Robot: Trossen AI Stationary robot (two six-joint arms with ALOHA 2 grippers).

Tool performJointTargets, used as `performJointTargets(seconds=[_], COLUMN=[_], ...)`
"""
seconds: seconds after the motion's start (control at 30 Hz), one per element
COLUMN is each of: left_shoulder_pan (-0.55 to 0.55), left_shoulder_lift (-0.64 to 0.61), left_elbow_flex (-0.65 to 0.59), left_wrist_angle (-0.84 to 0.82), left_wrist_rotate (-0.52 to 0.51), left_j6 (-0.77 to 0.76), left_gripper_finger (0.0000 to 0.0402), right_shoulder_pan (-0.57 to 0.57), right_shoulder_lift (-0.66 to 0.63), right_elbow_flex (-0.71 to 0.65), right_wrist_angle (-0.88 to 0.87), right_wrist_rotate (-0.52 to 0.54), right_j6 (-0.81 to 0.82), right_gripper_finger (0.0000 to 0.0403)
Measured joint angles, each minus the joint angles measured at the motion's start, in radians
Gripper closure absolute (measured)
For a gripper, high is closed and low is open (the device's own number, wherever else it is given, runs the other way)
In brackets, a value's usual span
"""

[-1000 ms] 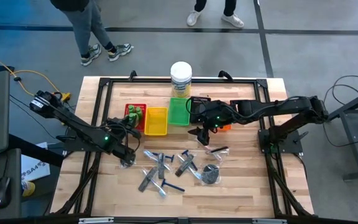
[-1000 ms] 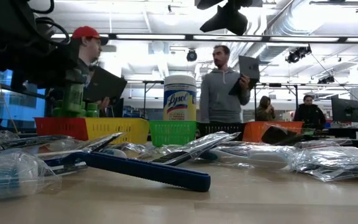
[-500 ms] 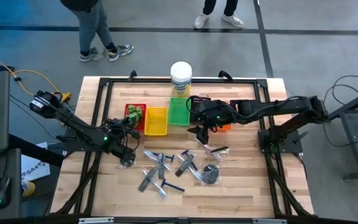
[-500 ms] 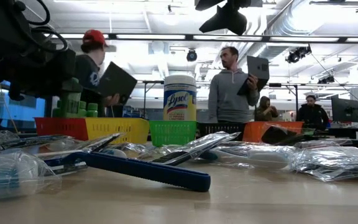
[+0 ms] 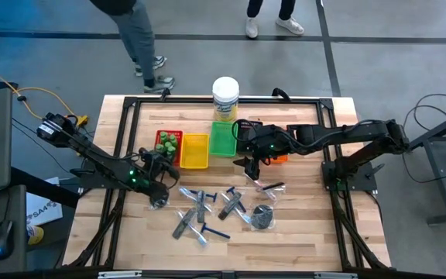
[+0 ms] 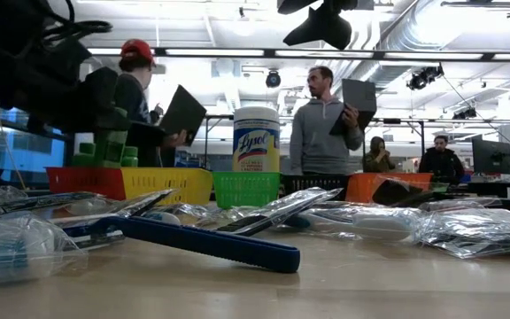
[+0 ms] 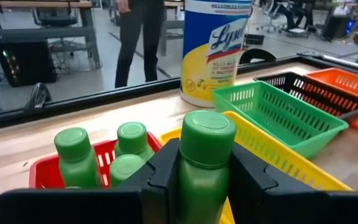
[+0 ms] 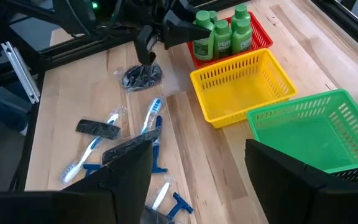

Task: Pick & Place Travel size toiletries
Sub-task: Put the green shampoo bottle into the red bin

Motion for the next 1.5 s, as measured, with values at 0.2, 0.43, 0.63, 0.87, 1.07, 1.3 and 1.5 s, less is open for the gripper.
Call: performJointTargets(seconds=[0.2, 0.43, 0.63, 0.87, 1.07, 1.3, 1.5], left_shoulder_pan=[0.056, 0.121, 0.172, 0.201, 0.202, 0.202, 0.202], left_shoulder_lift=[0.000, 0.000, 0.000, 0.000, 0.000, 0.000, -0.002], left_elbow_flex=[0.000, 0.000, 0.000, 0.000, 0.000, 0.000, 0.000], left_wrist_angle=[0.030, 0.031, 0.030, 0.022, -0.022, -0.028, -0.067], left_wrist_rotate=[0.066, 0.129, 0.173, 0.204, 0.262, 0.277, 0.277], left_j6=[0.056, 0.077, 0.113, 0.115, 0.115, 0.115, 0.115], left_gripper_finger=[0.0314, 0.0314, 0.0308, 0.0288, 0.0284, 0.0282, 0.0281], right_shoulder_pan=[0.000, 0.000, 0.000, 0.000, 0.000, 0.000, 0.000], right_shoulder_lift=[0.000, 0.000, 0.000, 0.000, 0.000, 0.000, 0.000], right_elbow_flex=[0.000, 0.000, 0.000, 0.000, 0.000, 0.000, 0.000], right_wrist_angle=[0.000, 0.000, 0.000, -0.001, -0.001, -0.001, -0.001], right_wrist_rotate=[-0.001, -0.006, -0.009, -0.009, -0.009, -0.009, -0.009], right_j6=[0.000, 0.000, -0.001, -0.003, -0.003, -0.003, -0.003], right_gripper_finger=[0.0159, 0.0159, 0.0159, 0.0159, 0.0159, 0.0159, 0.0159])
